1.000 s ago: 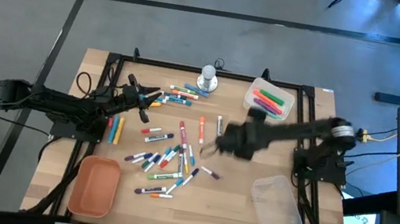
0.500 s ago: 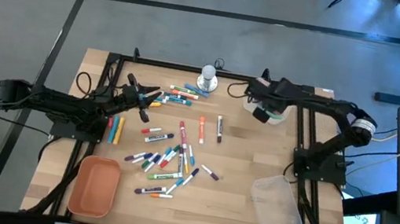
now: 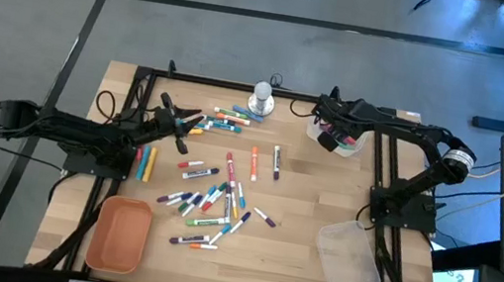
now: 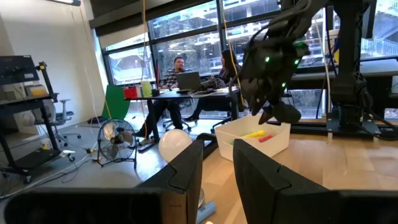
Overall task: Pick & Place Markers
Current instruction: Put the large yellow highlighter pen into the white bin
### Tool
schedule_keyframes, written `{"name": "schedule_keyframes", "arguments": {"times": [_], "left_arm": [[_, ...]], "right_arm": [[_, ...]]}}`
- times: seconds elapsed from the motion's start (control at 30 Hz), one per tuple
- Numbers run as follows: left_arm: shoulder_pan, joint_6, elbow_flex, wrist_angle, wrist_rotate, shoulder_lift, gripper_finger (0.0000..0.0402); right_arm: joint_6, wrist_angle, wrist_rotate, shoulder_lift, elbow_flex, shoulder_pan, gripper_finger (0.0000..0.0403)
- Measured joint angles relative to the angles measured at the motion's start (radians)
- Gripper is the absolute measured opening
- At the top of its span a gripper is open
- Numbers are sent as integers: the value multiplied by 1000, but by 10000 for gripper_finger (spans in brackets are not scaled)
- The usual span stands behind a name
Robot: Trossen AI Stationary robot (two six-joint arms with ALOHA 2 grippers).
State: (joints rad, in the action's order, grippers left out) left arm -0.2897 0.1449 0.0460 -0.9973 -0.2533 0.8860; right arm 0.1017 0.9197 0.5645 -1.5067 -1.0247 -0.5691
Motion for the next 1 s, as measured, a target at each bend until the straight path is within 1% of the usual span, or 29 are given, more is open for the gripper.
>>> {"name": "schedule_keyframes", "arguments": {"times": [0.1,0.13,0.27,0.43,0.5,0.57,0.67,0.8,0.87,0.93,1.0], "left_arm": [[0,-1,0,7,17,0,86],[0,-11,0,10,24,0,86],[0,-116,0,47,-7,0,86],[0,-168,0,181,7,0,86],[0,-182,0,219,37,0,86],[5,-196,0,258,98,0,86],[25,-198,0,269,147,0,86],[76,-205,21,304,170,0,90],[112,-213,52,368,143,2,98],[153,-219,84,427,82,19,111],[191,-227,113,448,11,54,126]], "right_arm": [[90,-18,-41,40,-7,47,181],[123,-56,-53,60,5,70,182],[163,-341,-108,143,100,188,180],[265,-694,-200,198,202,328,179],[288,-791,-225,196,221,376,179],[275,-860,-255,190,226,418,179],[191,-884,-275,181,211,460,179],[73,-905,-270,181,173,481,179],[51,-908,-270,181,170,482,177],[56,-907,-271,181,170,482,175],[90,-908,-270,179,170,482,172]]}}
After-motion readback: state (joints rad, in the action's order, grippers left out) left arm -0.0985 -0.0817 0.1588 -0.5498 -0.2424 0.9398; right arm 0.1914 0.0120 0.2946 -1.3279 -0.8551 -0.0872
